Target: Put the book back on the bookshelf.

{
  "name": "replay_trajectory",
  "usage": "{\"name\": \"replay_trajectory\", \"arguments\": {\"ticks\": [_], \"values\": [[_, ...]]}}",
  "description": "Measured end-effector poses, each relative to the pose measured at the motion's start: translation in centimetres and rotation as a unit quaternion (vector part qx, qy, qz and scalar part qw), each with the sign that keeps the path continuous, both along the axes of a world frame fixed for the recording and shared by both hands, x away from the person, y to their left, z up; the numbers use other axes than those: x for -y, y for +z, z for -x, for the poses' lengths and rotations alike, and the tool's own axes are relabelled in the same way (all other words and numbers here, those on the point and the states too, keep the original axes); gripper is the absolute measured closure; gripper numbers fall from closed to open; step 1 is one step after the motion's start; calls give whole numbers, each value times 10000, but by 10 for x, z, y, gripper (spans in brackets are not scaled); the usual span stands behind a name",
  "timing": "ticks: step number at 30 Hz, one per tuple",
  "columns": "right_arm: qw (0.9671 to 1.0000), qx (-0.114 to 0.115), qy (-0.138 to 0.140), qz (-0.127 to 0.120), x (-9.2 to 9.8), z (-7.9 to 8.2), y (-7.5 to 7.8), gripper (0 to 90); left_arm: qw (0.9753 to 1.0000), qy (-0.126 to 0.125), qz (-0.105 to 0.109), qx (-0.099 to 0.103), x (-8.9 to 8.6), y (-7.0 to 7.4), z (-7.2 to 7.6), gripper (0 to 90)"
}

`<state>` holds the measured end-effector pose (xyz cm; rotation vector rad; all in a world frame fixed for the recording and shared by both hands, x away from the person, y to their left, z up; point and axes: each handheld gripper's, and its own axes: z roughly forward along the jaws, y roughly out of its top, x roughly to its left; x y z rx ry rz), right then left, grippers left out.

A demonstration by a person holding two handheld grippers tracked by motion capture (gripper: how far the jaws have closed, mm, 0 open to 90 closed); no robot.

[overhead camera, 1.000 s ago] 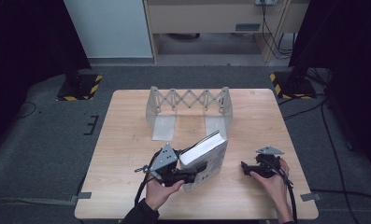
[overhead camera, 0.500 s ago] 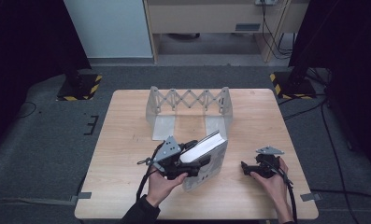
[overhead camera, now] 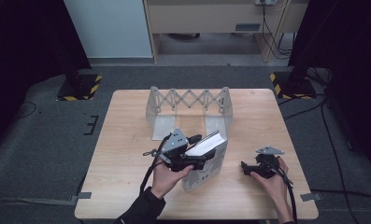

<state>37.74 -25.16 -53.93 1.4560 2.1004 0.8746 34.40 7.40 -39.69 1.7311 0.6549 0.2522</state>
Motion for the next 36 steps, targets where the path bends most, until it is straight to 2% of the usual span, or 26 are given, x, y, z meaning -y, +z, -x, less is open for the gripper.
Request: {"name": "replay_trajectory", "arguments": {"ticks": [2,6,7,10,16,17,20,21,22,23,24,25,27,36], "values": [[10000,-5,2,-2,0,0,0,26,10000,38,-2,62,0,0,0,257],[10000,-4,2,-2,0,0,0,26,9997,106,-142,148,1,0,0,249],[10000,-9,-5,-6,0,0,0,26,9991,157,-319,236,2,0,0,244],[10000,-1,0,1,0,0,0,28,9986,174,-407,305,3,0,0,218],[10000,-14,-30,-12,-1,0,0,28,9988,82,-396,278,3,0,1,161],[10000,-18,-36,-20,-1,0,0,28,9990,-74,-326,280,3,0,1,99],[10000,-12,-30,-14,-1,0,0,28,9988,-83,-369,317,3,0,3,96],[10000,-11,-26,-10,-1,0,0,28,9985,-70,-404,354,4,0,3,104],[10000,-13,-27,-11,-1,0,0,28,9983,-50,-439,377,4,0,3,163],[10000,-13,-27,-11,-1,0,0,28,9982,-29,-470,377,4,0,3,163],[10000,-15,-24,-14,-1,0,0,28,9981,-15,-494,369,4,0,3,243],[10000,-15,-24,-14,-1,0,0,28,9982,-11,-479,351,4,0,3,243],[10000,-16,-6,-5,-1,0,0,28,9987,12,-444,261,4,1,3,321],[10000,-16,-13,-10,-1,0,0,28,9986,-45,-489,204,5,1,4,386]]}}
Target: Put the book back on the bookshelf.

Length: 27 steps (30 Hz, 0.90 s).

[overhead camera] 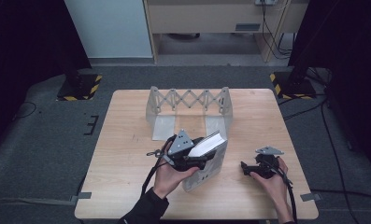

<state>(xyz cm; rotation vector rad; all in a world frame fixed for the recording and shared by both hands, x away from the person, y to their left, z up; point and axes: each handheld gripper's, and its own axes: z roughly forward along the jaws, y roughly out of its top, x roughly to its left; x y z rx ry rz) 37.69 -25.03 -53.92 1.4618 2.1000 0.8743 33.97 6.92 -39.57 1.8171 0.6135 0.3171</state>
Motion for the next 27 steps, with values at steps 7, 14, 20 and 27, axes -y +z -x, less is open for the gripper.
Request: {"name": "replay_trajectory", "arguments": {"ticks": [7,14,20,27], "values": [[10000,-1,0,0,0,0,0,28,10000,-21,-23,-14,0,0,0,458],[10000,2,-2,-3,0,0,0,28,9999,63,-67,45,1,1,1,496],[10000,0,-3,-3,0,0,0,28,9998,141,-97,89,2,2,2,511],[10000,10,17,9,0,0,0,28,9997,220,-86,111,2,2,2,517]]}}
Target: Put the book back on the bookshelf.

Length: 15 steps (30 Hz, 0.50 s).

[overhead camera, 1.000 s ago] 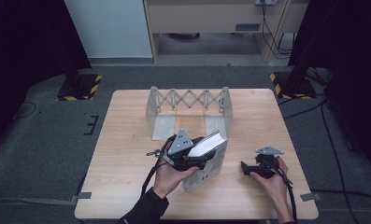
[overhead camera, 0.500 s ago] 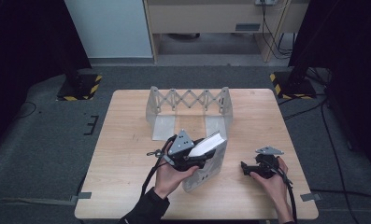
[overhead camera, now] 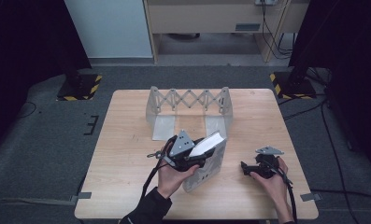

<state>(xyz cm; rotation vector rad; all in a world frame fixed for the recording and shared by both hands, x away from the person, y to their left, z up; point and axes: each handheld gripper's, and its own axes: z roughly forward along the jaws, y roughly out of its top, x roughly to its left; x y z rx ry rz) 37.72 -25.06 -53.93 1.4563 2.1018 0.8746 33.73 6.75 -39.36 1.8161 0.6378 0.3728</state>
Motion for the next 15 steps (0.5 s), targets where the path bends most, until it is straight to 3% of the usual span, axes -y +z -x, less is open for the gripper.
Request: {"name": "replay_trajectory", "arguments": {"ticks": [8,15], "values": [[10000,0,-1,4,0,0,0,28,9996,226,116,-119,-11,2,-3,520],[10000,-2,13,6,0,0,0,28,9993,334,142,-102,-24,8,-1,521]]}}
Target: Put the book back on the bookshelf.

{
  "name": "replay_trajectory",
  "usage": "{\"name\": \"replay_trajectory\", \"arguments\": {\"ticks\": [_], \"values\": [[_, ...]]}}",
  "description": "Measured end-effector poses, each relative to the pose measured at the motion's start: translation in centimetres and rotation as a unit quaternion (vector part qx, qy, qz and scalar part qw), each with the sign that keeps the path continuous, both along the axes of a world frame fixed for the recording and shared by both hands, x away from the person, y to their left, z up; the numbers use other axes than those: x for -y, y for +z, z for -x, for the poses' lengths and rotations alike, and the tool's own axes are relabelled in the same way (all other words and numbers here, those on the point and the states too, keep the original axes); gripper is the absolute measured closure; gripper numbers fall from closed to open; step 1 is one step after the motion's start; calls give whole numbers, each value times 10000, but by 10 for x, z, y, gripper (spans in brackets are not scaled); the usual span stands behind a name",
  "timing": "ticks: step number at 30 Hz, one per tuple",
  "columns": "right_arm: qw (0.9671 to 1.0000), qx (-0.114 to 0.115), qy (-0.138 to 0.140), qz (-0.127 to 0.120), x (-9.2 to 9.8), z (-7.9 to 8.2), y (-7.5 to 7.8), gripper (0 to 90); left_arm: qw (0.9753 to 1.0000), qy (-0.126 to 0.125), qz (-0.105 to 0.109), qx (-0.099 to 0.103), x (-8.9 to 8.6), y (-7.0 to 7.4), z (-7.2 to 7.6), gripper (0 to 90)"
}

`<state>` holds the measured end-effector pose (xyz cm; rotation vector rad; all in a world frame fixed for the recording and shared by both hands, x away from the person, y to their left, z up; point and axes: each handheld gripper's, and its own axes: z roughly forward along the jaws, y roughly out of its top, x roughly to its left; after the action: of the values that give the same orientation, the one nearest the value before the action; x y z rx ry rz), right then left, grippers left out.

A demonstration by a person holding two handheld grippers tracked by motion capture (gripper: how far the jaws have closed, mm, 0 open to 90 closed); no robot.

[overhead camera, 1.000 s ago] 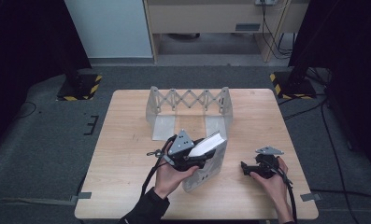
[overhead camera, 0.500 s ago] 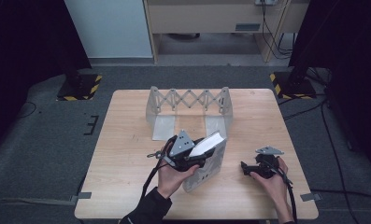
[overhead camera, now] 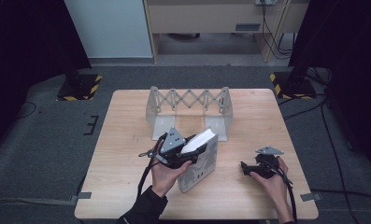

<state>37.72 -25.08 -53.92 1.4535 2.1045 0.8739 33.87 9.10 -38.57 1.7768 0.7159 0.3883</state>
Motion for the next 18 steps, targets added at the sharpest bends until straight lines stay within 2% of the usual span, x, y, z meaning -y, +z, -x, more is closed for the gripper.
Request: {"name": "replay_trajectory", "arguments": {"ticks": [4,11,12,13,18], "values": [[10000,1,-11,0,0,0,0,28,9998,177,97,22,-14,7,0,521],[10000,-1,-1,-1,0,0,0,28,9988,475,16,62,-34,11,-3,521],[10000,-6,-21,-6,0,0,0,28,9983,581,21,53,-43,12,-4,521],[10000,-6,-21,-6,0,0,0,28,9983,581,21,53,-43,12,-4,522],[10000,3,-11,0,0,0,0,28,9958,915,74,36,-68,16,-9,521]]}}
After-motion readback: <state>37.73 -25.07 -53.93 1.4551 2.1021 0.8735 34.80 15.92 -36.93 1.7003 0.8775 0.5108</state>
